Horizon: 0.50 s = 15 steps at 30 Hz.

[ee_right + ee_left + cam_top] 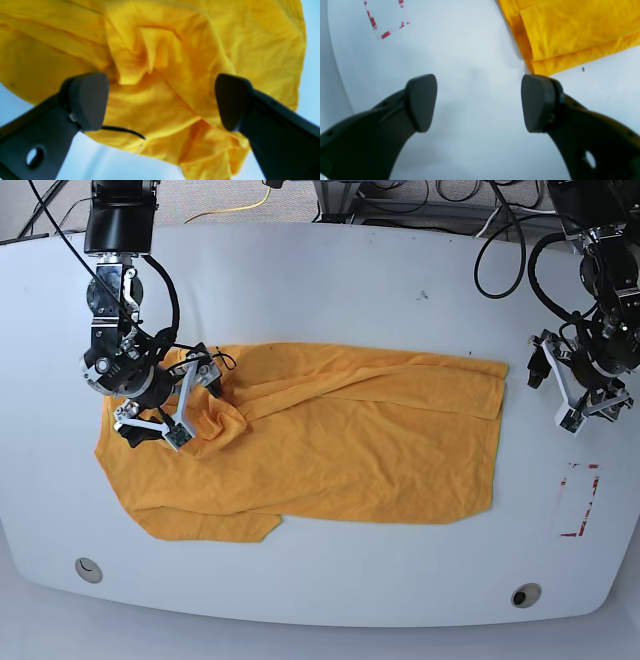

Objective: Layout the t-shirt on the table in an organized manner, then fold the t-shirt properly
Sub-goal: 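Lower the right gripper onto the bunched sleeve fabric and grasp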

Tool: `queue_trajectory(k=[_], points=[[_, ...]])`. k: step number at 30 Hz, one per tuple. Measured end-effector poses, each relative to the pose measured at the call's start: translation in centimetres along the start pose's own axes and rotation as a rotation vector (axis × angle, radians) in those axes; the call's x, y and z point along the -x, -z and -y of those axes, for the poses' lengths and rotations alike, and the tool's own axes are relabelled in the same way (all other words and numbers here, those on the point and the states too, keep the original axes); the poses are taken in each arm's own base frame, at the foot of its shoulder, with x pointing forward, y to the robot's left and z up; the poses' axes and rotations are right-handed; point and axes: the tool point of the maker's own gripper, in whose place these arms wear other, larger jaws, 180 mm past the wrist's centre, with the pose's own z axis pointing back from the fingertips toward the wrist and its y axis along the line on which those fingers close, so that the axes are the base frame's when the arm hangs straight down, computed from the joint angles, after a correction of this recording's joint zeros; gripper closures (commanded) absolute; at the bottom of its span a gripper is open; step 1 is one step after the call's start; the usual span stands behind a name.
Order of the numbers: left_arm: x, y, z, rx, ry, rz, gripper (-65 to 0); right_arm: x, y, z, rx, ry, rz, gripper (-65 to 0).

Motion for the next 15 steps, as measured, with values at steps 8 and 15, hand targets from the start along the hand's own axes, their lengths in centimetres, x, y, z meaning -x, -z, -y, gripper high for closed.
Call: queue_trajectory(k=[8,15], points=[[0.0,0.0,0.0,0.0,0.0,0.0,-49.2,-1.0,1.0,-1.0,-0.03,0.015,0.016,-65.0],[0.0,0.0,0.0,0.0,0.0,0.001,-49.2,-0.8,2.2,-0.9,-0.053,0.046,0.003,-65.0]])
